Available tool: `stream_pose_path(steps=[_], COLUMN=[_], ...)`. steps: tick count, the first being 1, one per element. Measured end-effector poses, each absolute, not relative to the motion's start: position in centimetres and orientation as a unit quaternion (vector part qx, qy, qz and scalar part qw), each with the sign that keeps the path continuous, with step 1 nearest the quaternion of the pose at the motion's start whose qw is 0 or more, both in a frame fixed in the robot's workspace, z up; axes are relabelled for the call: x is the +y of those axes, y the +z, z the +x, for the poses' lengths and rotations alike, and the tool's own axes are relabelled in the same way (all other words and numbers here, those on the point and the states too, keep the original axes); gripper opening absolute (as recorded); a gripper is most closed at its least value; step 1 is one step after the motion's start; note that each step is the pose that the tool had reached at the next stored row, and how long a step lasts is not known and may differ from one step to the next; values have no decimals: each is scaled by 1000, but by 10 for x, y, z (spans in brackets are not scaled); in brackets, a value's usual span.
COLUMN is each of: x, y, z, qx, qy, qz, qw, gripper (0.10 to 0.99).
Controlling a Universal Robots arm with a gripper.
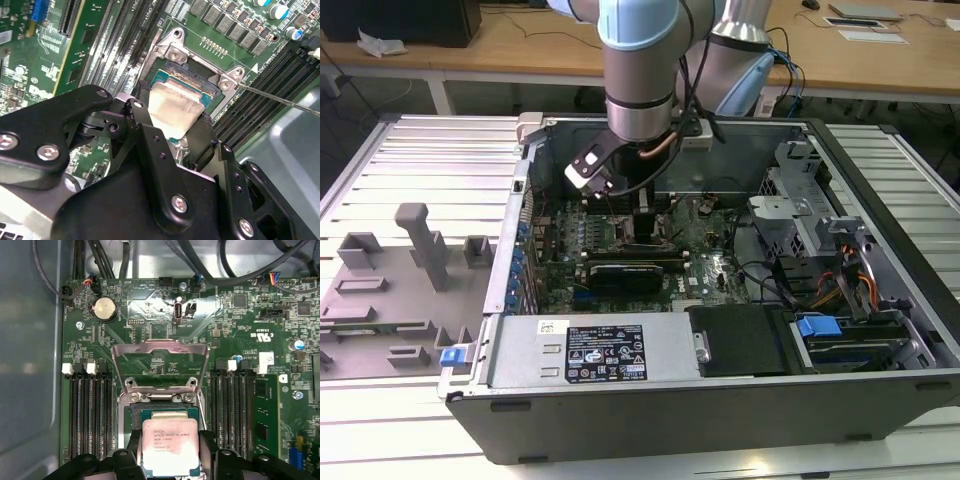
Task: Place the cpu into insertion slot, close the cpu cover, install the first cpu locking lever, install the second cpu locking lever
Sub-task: 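Place the cpu into insertion slot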
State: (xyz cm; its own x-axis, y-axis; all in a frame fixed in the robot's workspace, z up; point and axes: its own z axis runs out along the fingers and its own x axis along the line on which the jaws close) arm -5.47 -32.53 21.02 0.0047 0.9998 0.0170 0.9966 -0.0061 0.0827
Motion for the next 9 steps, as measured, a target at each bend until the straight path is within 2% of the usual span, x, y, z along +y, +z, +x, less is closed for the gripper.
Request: stream_pose_path(steps=[9], x=[-321], y=[203], z=[-56], qx=[705], qy=[35], qz=[708], qw=[23], gripper=[541])
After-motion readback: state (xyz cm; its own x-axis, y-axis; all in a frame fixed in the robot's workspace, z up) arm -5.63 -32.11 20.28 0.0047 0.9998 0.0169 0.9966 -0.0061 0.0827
